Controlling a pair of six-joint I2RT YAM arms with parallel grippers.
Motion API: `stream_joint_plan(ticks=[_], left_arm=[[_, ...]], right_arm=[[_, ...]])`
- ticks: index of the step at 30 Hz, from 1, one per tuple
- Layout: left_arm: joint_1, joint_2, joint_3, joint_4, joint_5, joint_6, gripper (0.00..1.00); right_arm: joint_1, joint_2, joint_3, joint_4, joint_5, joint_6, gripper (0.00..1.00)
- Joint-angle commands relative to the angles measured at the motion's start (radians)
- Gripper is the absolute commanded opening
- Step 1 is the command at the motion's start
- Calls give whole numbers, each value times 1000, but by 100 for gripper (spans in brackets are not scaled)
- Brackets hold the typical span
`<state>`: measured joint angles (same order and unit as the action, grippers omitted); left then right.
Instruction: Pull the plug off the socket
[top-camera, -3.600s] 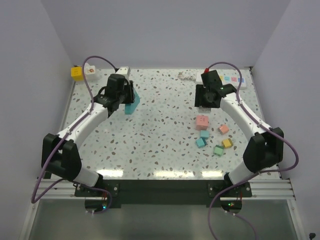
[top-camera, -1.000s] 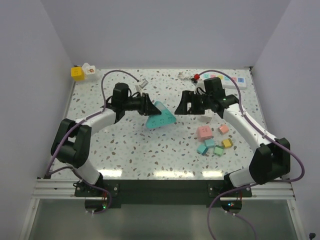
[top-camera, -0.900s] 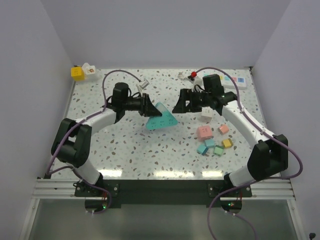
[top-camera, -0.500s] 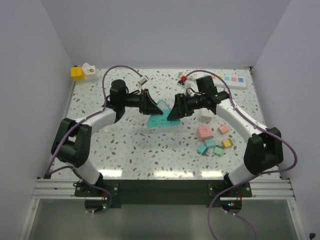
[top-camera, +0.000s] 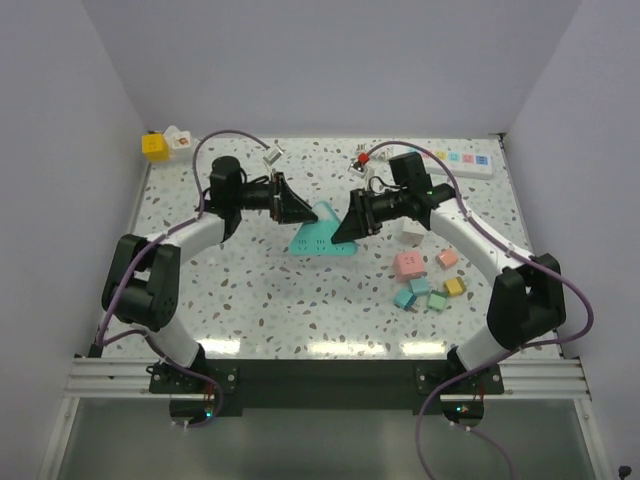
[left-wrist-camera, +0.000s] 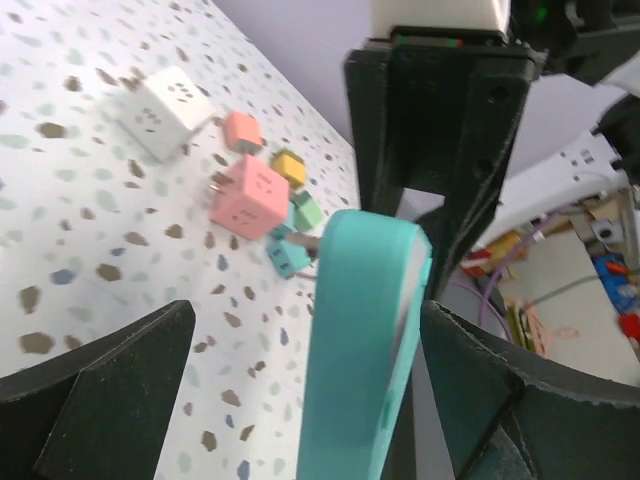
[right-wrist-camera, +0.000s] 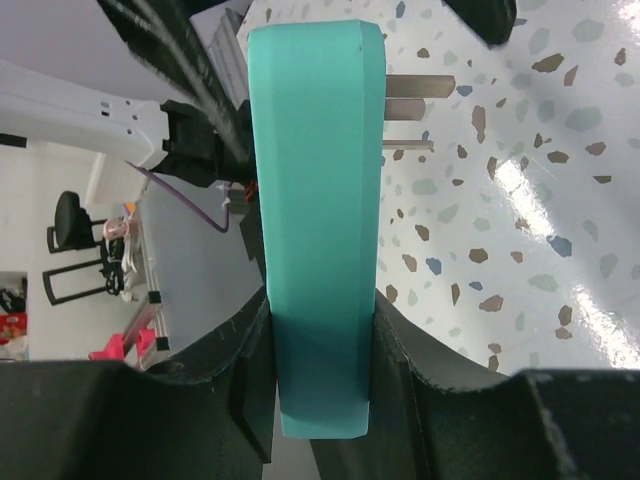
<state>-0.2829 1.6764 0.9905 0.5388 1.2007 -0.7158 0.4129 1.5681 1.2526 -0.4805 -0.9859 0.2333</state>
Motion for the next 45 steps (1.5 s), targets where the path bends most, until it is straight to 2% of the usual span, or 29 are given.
stream_joint_plan(ticks=[1,3,4,6,7,8,9,11,12,13,14,15,17,19,22,24,29,31,33,37,39,40,45], left_arm=[[59,-17,31,-92,-114,98,100],[88,-23,25,-134,-170,119,100],[123,-33,19,-167,-240,127,100],[155,-52,11,-227,-332,153,100],[172,-73,14,-306,-436,176,100],[174,-84,28,-344,-484,231,100],[174,-95,39,-385,-533,255,100],[174,-112,62,-454,-605,297,100],[174,-113,72,-476,-627,311,100],[174,-121,86,-514,-670,329,100],[174,-125,88,-522,-684,337,100],[174,-130,91,-530,-702,345,100],[174,-145,99,-571,-756,361,100],[177,-159,103,-592,-785,372,100],[182,-178,108,-609,-814,392,100],[186,-190,106,-612,-832,397,100],[203,-190,102,-623,-871,403,100],[223,-185,102,-622,-889,395,100],[246,-172,108,-625,-914,391,100],[269,-153,154,-634,-967,388,100],[277,-142,175,-640,-1003,388,100],[278,-139,195,-642,-1016,388,100],[283,-92,273,-668,-1116,378,100]], right_arm=[[-39,-13,28,28,-42,43,0],[-78,-5,31,33,-46,47,0],[-94,-3,31,34,-43,54,0],[-144,15,40,36,97,95,0],[-161,30,53,23,162,106,0],[-181,52,71,-10,253,127,0],[-218,97,111,-24,411,177,0],[-259,144,148,-2,522,237,0],[-308,159,157,35,564,323,0],[-333,187,151,96,556,371,0],[-354,194,131,244,562,420,0],[-388,207,130,300,608,520,0],[-410,245,136,458,651,598,0],[-442,266,140,554,726,681,0],[-470,343,178,710,747,794,0],[-482,409,251,704,776,831,0],[-513,498,277,671,935,961,0],[-520,527,272,675,970,1014,7],[-522,561,271,689,1009,1031,8],[-536,625,275,756,987,1078,18],[-540,642,275,770,959,1087,32],[-542,648,289,746,940,1083,48],[-542,587,262,655,886,997,75]])
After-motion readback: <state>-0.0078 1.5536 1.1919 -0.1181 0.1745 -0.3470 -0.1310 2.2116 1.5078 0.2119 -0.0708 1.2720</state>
